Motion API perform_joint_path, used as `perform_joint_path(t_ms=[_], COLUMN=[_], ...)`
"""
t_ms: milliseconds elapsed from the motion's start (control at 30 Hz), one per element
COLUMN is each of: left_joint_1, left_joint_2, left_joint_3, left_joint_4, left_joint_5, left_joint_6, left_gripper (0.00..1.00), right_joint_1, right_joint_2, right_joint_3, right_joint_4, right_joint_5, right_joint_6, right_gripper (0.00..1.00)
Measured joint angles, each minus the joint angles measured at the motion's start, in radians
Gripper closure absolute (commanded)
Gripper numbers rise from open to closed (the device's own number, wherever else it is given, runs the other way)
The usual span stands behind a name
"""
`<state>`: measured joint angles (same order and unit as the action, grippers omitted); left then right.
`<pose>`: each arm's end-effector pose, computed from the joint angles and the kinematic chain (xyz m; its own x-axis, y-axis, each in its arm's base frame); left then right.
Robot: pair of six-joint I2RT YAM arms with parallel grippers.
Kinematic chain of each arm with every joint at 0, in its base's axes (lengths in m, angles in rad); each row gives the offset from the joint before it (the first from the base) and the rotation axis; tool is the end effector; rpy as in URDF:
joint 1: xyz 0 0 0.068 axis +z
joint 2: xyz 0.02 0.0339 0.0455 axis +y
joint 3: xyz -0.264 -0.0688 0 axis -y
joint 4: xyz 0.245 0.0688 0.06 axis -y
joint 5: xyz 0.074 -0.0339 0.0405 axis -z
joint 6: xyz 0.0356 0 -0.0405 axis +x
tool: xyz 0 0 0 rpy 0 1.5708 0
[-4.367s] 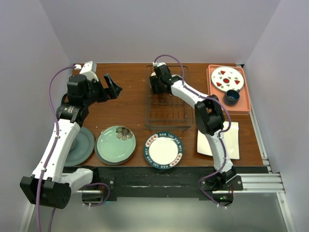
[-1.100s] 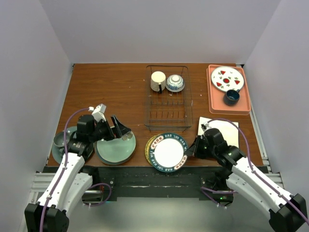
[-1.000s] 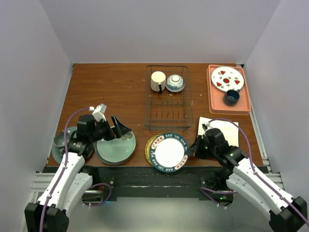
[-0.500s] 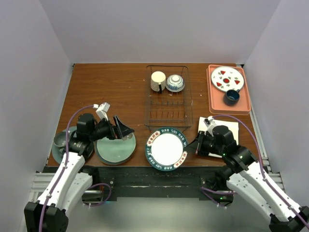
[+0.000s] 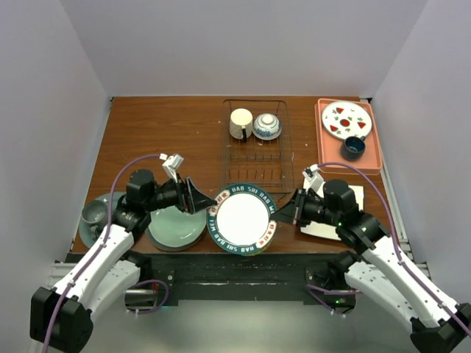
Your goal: Load the mixed dishes into the dish rack
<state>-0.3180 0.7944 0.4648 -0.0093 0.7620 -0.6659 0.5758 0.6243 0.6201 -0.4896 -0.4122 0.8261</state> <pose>0.1636 -0.0797 0.2462 -0.7701 -0.2170 -0.5998 0.4691 0.4445 -0.7631 0.1138 0.0909 0.2763 -0.8538 0.2489 -0.4572 -0.2463 0.5804 0.7761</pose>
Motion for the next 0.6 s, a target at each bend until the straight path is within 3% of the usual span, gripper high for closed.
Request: perform_joint_path(t_ms=[200, 300, 400, 433, 500, 533, 600], left_joint_1=[-0.036, -0.056, -0.067, -0.069, -0.07, -0.07, -0.069], left_joint_2=[0.047, 0.06, 0.072, 0.077, 0.083, 0.084, 0.09], left_joint_3=[0.008, 0.021, 0.031, 0.035, 0.042, 0.047, 0.075], left_joint_4=[0.058, 0.078, 0.084, 0.081, 0.074, 0.065, 0.034], left_joint_5=[0.005, 0.015, 0.02, 0.021, 0.02, 0.018, 0.003], left_joint_6=[-0.013, -0.023, -0.028, -0.028, -0.029, -0.025, -0.029], left_gripper=[0.24, 0.39, 0.63, 0.78, 0.94, 1.0, 1.0], right_joint_1=[0.0, 0.0, 0.0, 0.0, 0.0, 0.0, 0.002], right_joint_2=[0.082, 0.111, 0.138, 0.144, 0.155, 0.159, 0.165], right_joint_3=[0.013, 0.014, 0.014, 0.014, 0.014, 0.014, 0.013], right_joint_4=[0.103, 0.142, 0.185, 0.194, 0.212, 0.22, 0.226], right_joint_5=[-0.043, -0.059, -0.074, -0.078, -0.079, -0.079, -0.08], right_joint_6=[0.0, 0.0, 0.0, 0.0, 0.0, -0.001, -0.017], right_gripper=[1.0, 1.0, 1.0, 1.0, 1.0, 1.0, 1.0])
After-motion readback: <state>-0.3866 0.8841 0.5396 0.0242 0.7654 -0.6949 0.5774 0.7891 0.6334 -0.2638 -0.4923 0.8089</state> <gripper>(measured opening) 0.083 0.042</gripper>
